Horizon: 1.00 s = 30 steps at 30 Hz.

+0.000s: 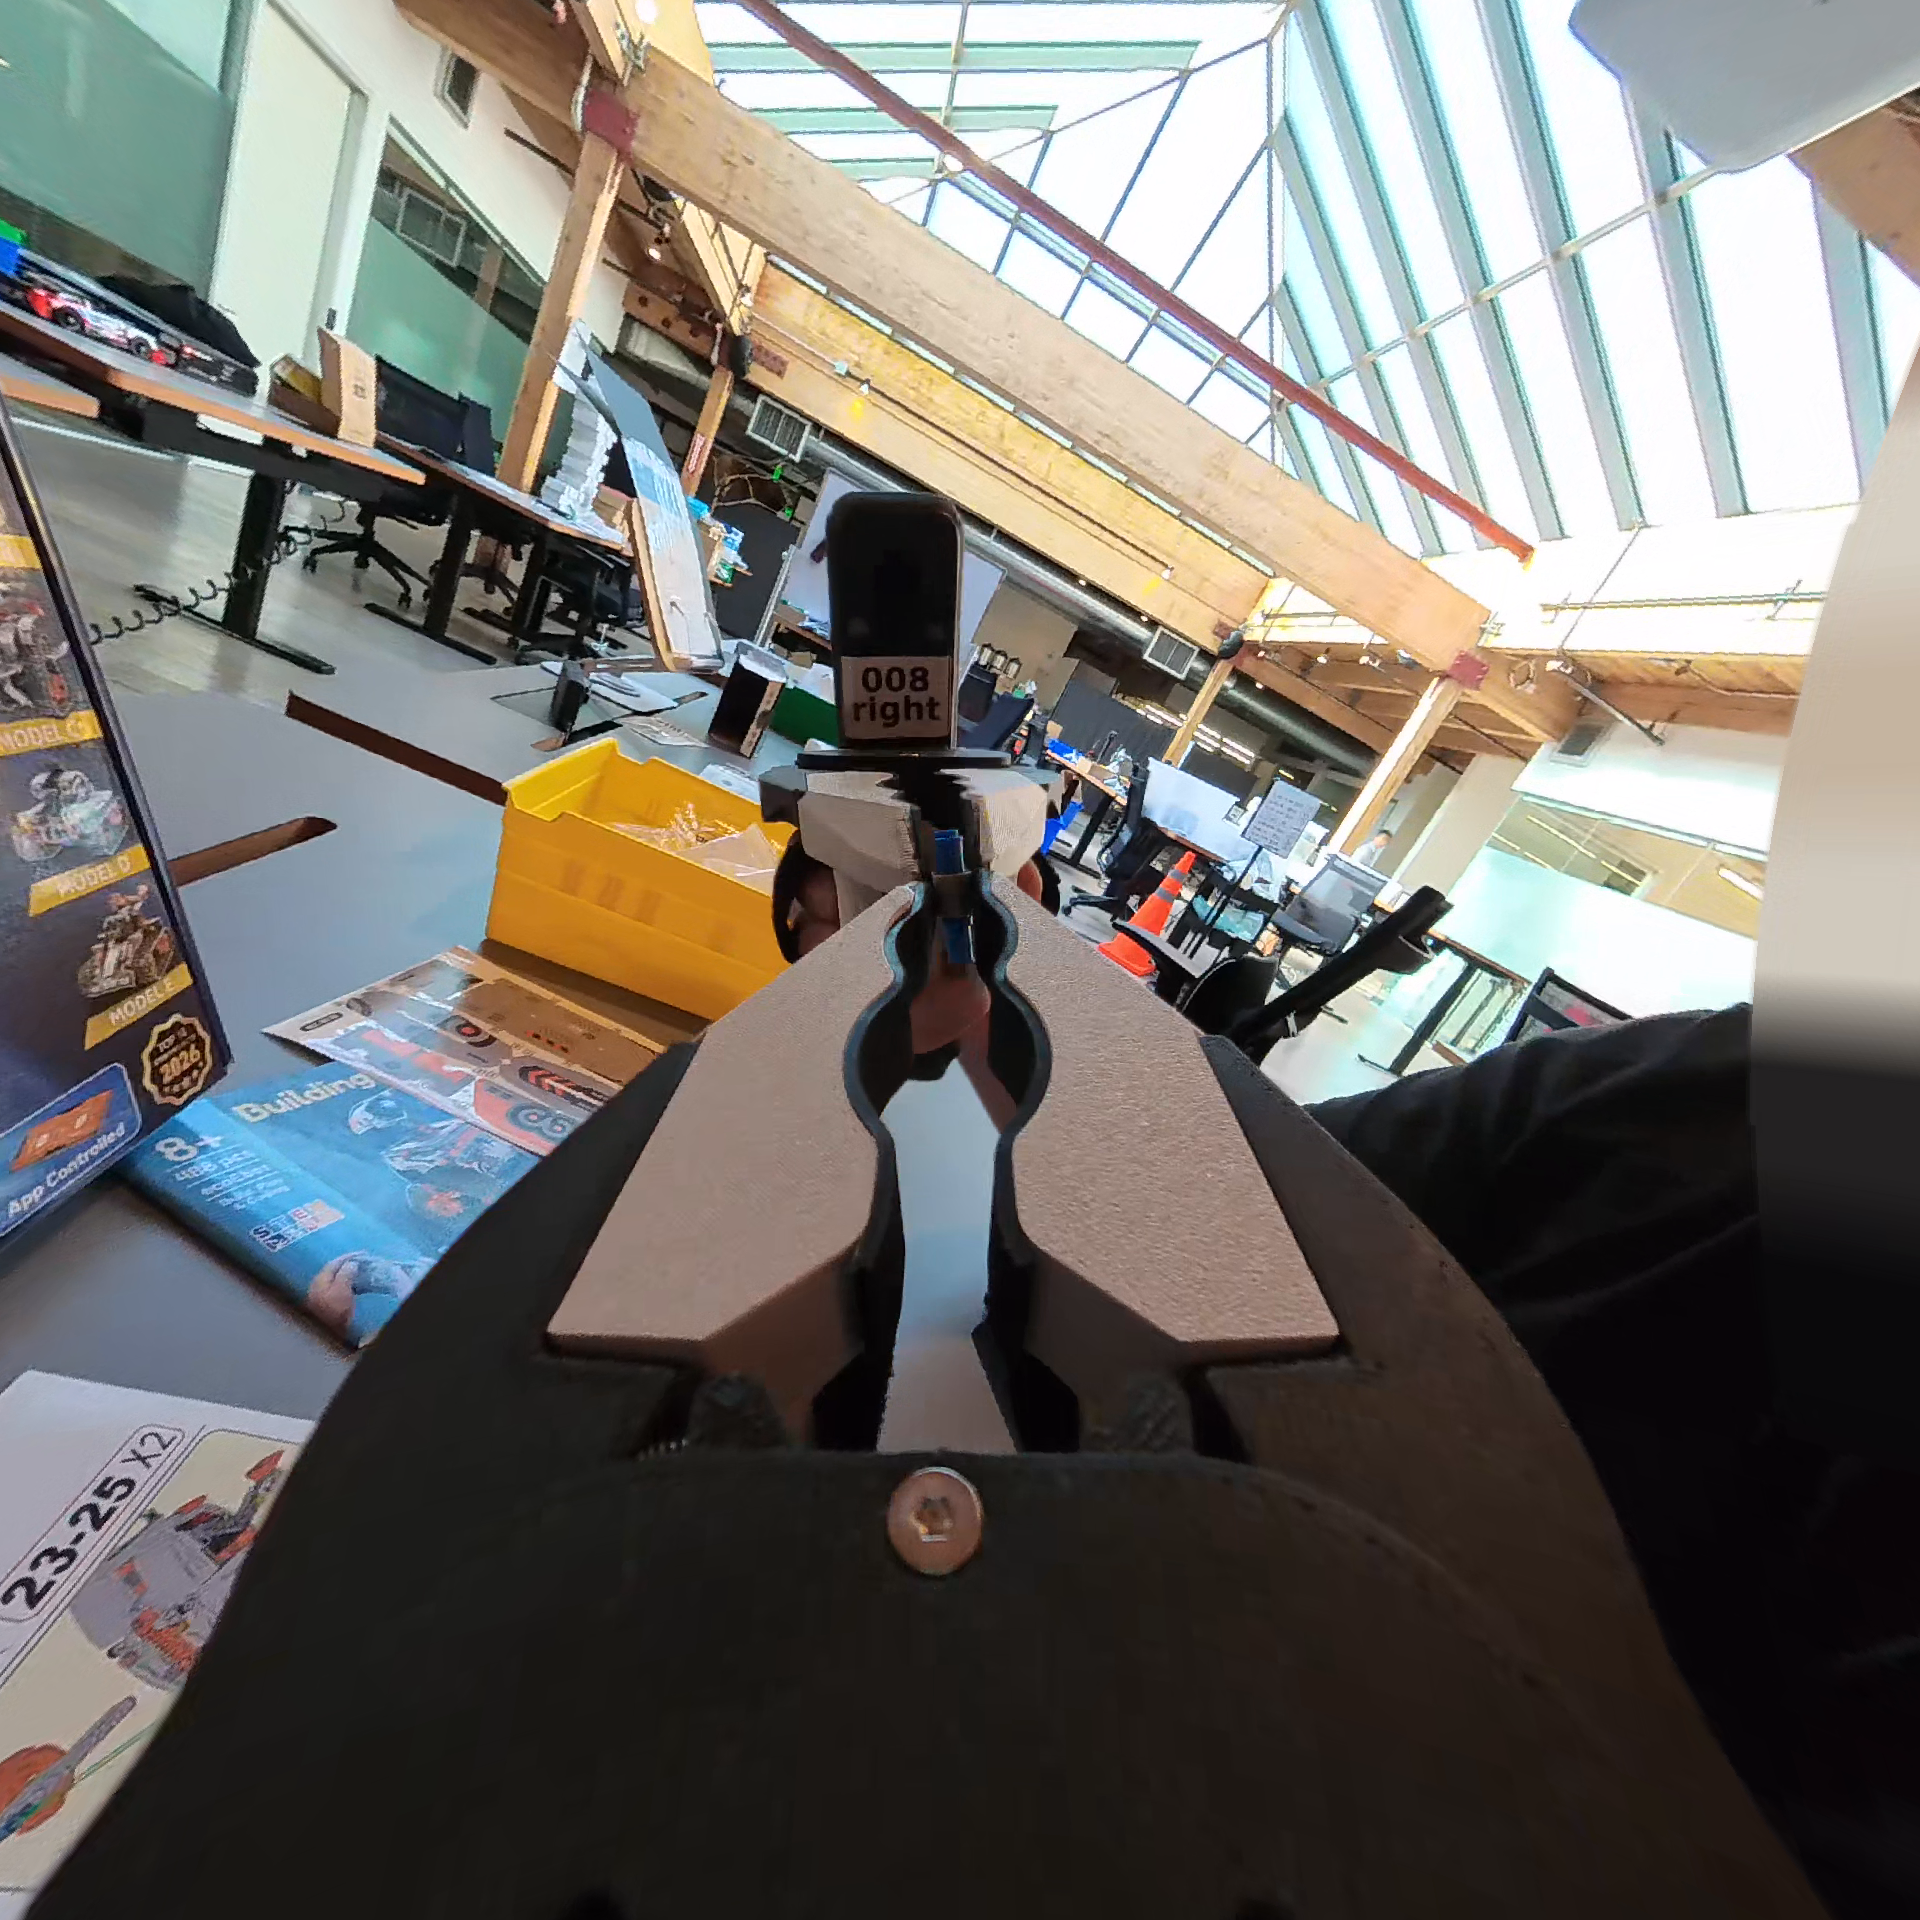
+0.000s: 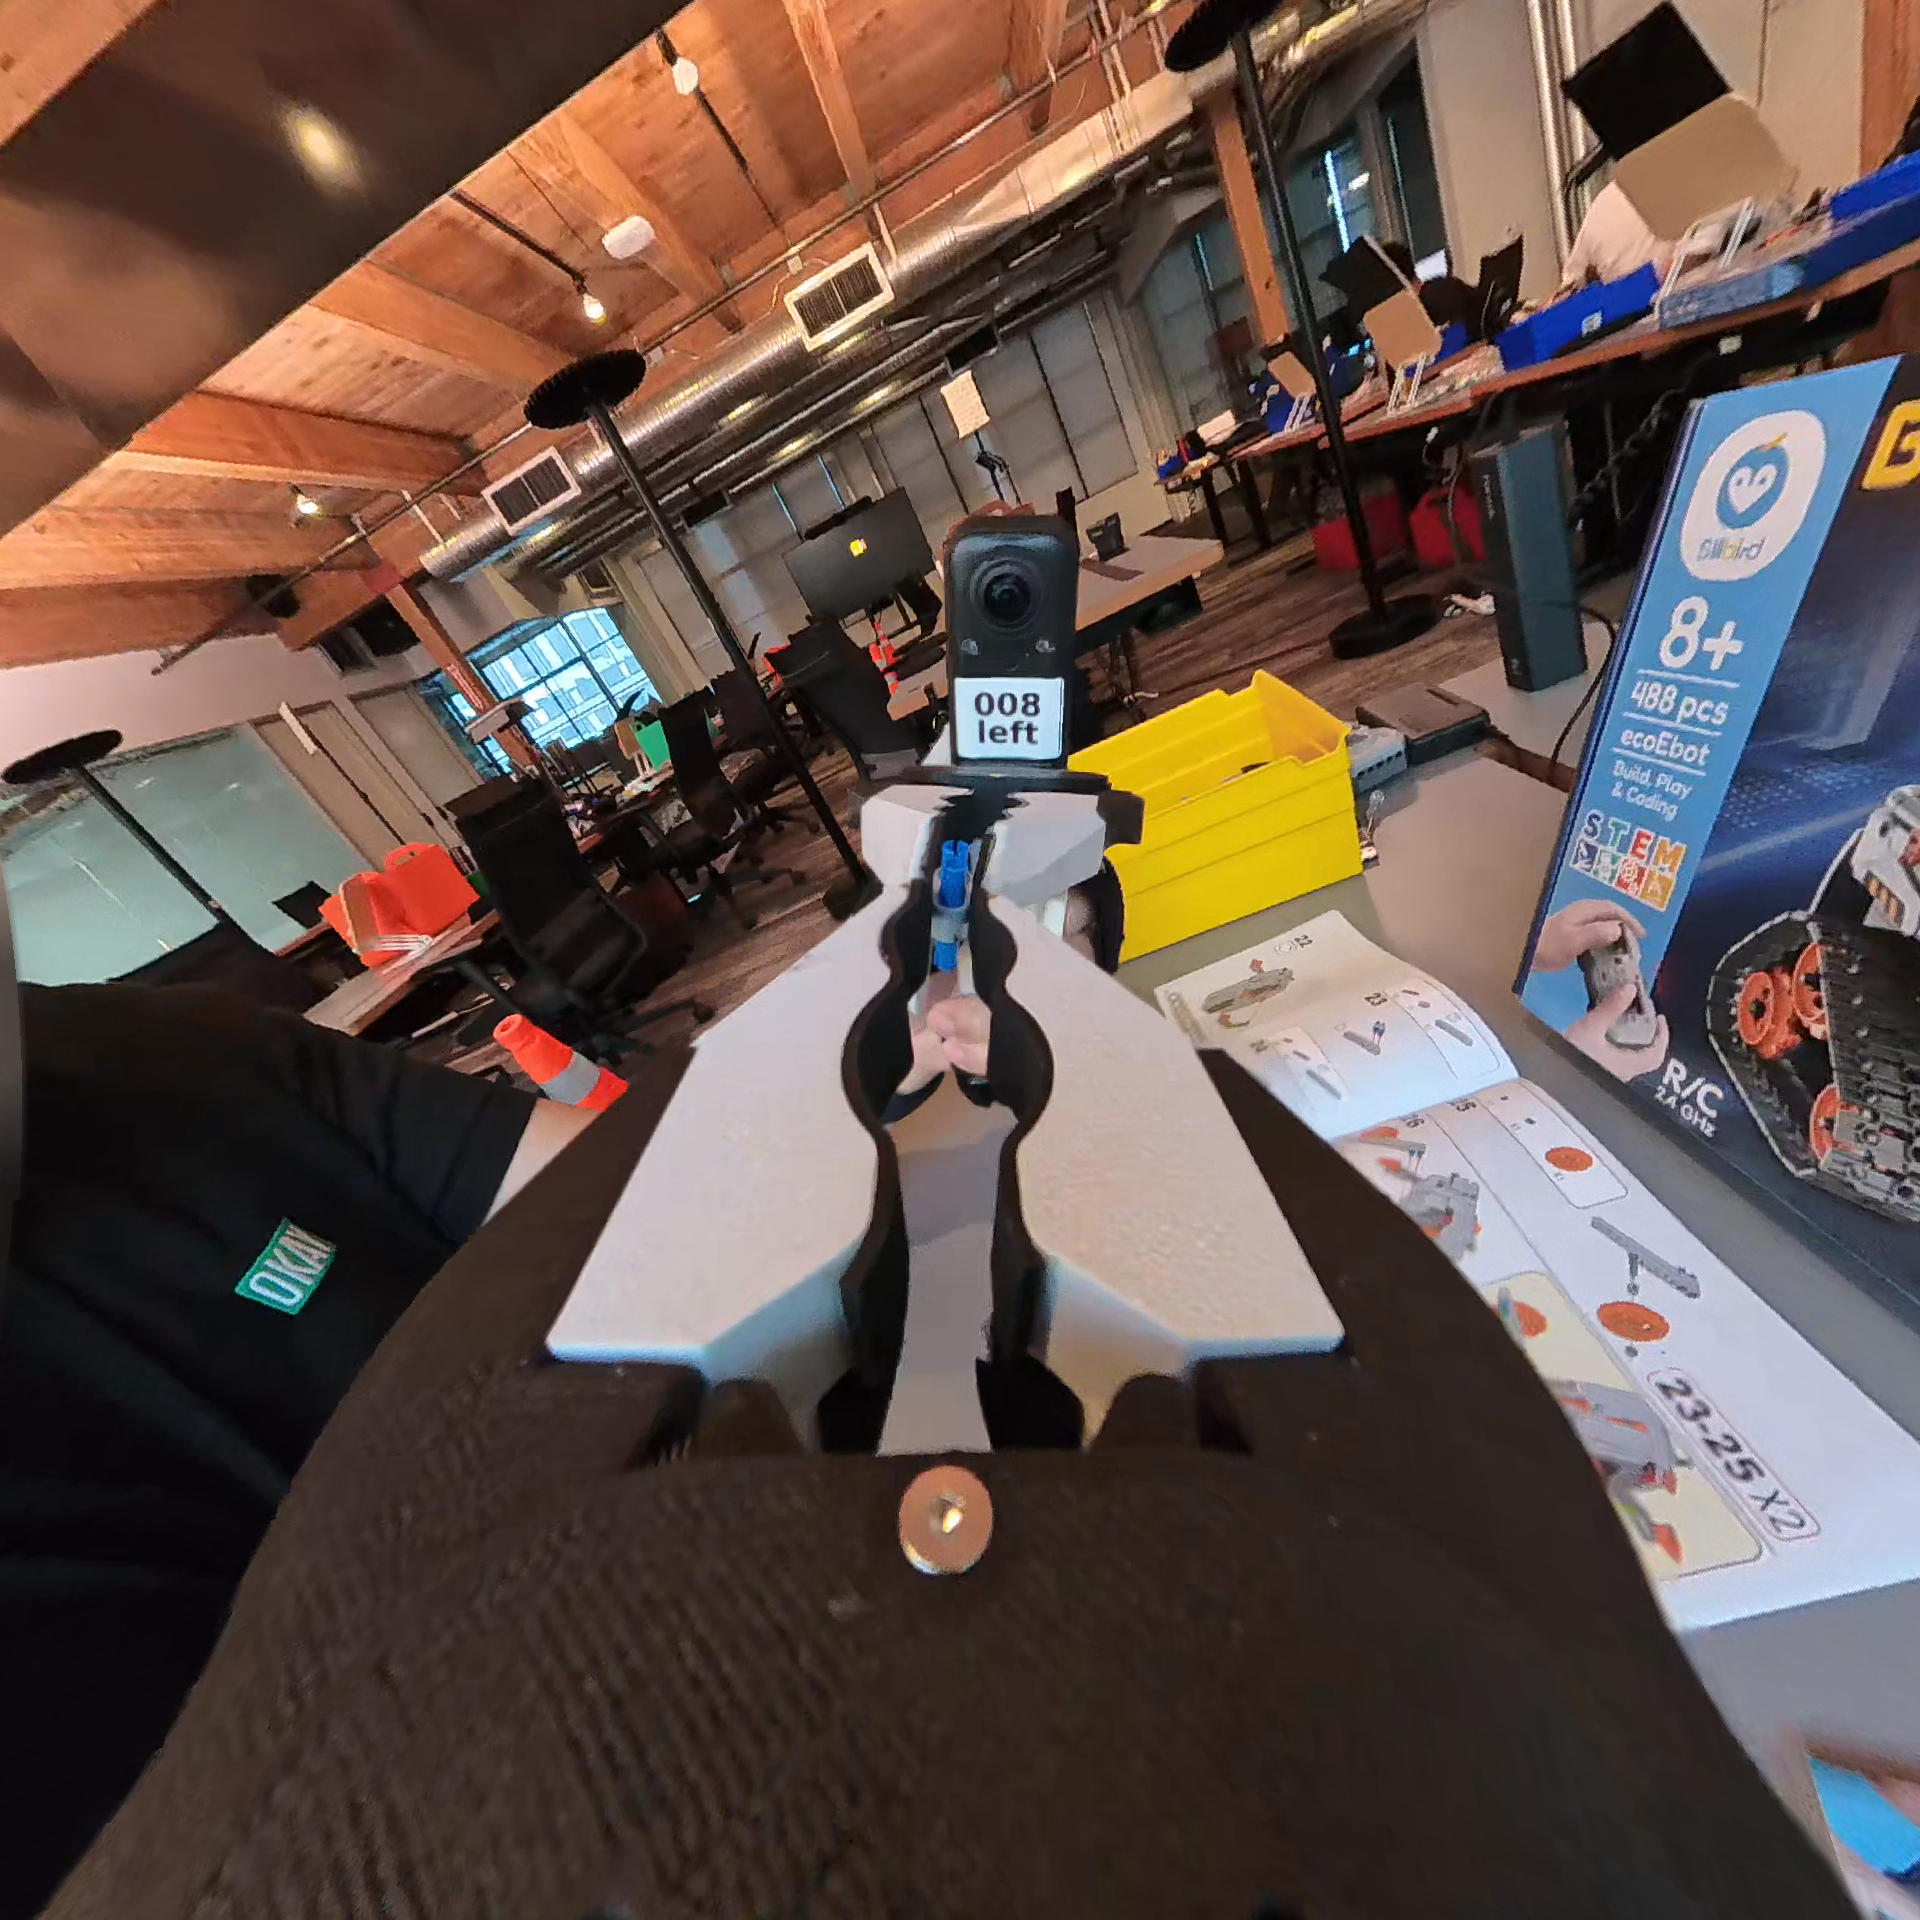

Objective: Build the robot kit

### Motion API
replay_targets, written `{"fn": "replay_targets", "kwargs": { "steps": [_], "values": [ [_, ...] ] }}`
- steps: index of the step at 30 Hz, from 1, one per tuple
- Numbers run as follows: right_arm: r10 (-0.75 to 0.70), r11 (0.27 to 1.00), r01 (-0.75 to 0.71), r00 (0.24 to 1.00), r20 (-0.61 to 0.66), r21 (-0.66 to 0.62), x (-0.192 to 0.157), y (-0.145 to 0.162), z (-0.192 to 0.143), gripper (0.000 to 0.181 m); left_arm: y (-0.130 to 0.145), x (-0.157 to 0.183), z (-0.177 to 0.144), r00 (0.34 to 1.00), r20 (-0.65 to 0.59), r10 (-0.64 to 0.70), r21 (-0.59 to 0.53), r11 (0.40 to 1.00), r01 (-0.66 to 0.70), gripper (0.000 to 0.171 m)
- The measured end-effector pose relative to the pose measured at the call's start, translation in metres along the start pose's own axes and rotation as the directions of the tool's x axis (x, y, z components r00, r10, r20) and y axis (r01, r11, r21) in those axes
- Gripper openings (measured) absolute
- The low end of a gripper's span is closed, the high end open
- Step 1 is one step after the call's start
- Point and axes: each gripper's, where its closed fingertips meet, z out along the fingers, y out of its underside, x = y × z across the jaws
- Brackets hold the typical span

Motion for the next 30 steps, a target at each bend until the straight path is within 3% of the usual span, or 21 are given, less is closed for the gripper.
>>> {"fn": "replay_targets", "kwargs": {
  "steps": [5, 9, 12, 14, 16, 21, 24, 30],
  "values": [
    [0.016, 0.999, -0.017, 1.0, -0.018, -0.038, 0.003, 0.005, -0.001, 0.01, -0.004, -0.001, 0.003, 1.0, 0.018, -0.015, 0.029, 0.999, 0.015, 0.005],
    [0.074, 0.996, -0.073, 0.997, 0.021, -0.046, 0.0, 0.005, -0.001, 0.004, -0.003, 0.0, 0.002, 0.999, 0.032, 0.038, 0.003, 0.999, -0.038, 0.006],
    [0.159, 0.987, -0.159, 0.985, 0.069, -0.008, -0.001, -0.002, -0.007, 0.004, -0.002, -0.003, -0.006, 0.964, 0.142, 0.225, -0.071, 0.974, -0.216, 0.042],
    [0.197, 0.98, -0.197, 0.978, 0.068, -0.018, 0.002, -0.001, -0.01, 0.004, -0.002, -0.01, -0.013, 0.862, 0.258, 0.436, -0.182, 0.898, -0.4, 0.045],
    [0.229, 0.973, -0.227, 0.971, 0.062, -0.042, 0.004, 0.003, -0.01, 0.004, -0.002, -0.005, -0.014, 0.728, 0.296, 0.618, -0.262, 0.786, -0.561, 0.041],
    [0.306, 0.947, -0.295, 0.949, 0.077, -0.129, 0.001, 0.016, -0.009, 0.004, 0.016, -0.001, -0.003, 0.511, 0.242, 0.825, -0.456, 0.562, -0.69, 0.031],
    [0.315, 0.938, -0.297, 0.946, 0.079, -0.178, -0.002, 0.023, -0.01, 0.003, 0.023, -0.004, 0.0, 0.46, 0.226, 0.859, -0.5, 0.507, -0.701, 0.029],
    [0.299, 0.933, -0.278, 0.952, 0.063, -0.23, -0.003, 0.03, -0.013, 0.004, 0.031, -0.001, 0.004, 0.457, 0.183, 0.871, -0.5, 0.482, -0.719, 0.016]
  ]
}}
